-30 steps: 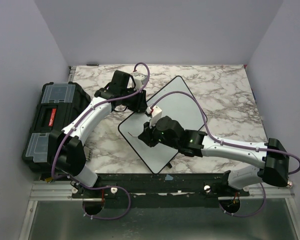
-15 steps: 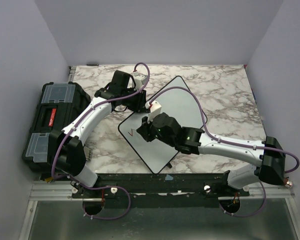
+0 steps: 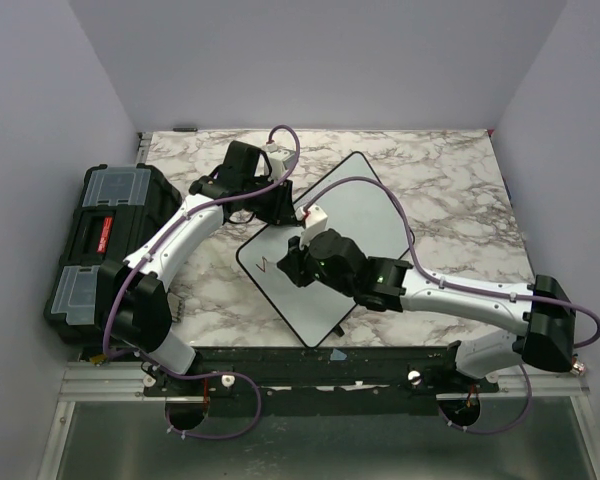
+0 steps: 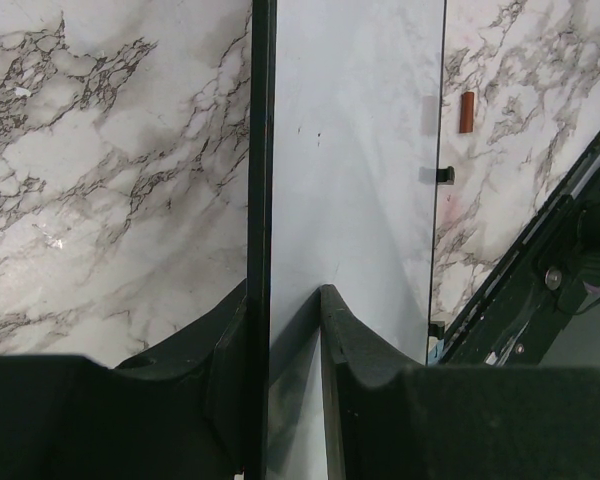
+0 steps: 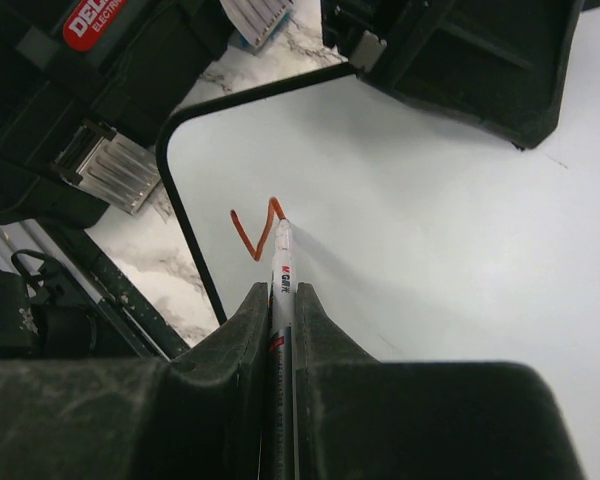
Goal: Write a sentence on the whiteboard
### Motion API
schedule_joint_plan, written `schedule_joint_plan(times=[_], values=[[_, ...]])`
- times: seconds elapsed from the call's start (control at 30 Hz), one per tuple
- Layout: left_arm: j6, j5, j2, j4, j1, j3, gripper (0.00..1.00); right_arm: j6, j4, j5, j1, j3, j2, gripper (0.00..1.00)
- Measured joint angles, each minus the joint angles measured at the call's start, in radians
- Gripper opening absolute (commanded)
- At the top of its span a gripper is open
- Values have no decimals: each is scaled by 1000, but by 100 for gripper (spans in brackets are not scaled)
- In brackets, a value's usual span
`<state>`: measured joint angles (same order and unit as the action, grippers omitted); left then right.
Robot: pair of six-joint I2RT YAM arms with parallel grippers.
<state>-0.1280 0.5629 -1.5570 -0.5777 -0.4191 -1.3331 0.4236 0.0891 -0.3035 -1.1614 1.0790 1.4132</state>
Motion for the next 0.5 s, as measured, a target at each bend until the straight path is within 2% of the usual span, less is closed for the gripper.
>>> schedule_joint_plan(times=[0.5], values=[[0, -2, 2, 0, -1, 0, 0, 39, 4, -7, 0, -51, -37, 1]])
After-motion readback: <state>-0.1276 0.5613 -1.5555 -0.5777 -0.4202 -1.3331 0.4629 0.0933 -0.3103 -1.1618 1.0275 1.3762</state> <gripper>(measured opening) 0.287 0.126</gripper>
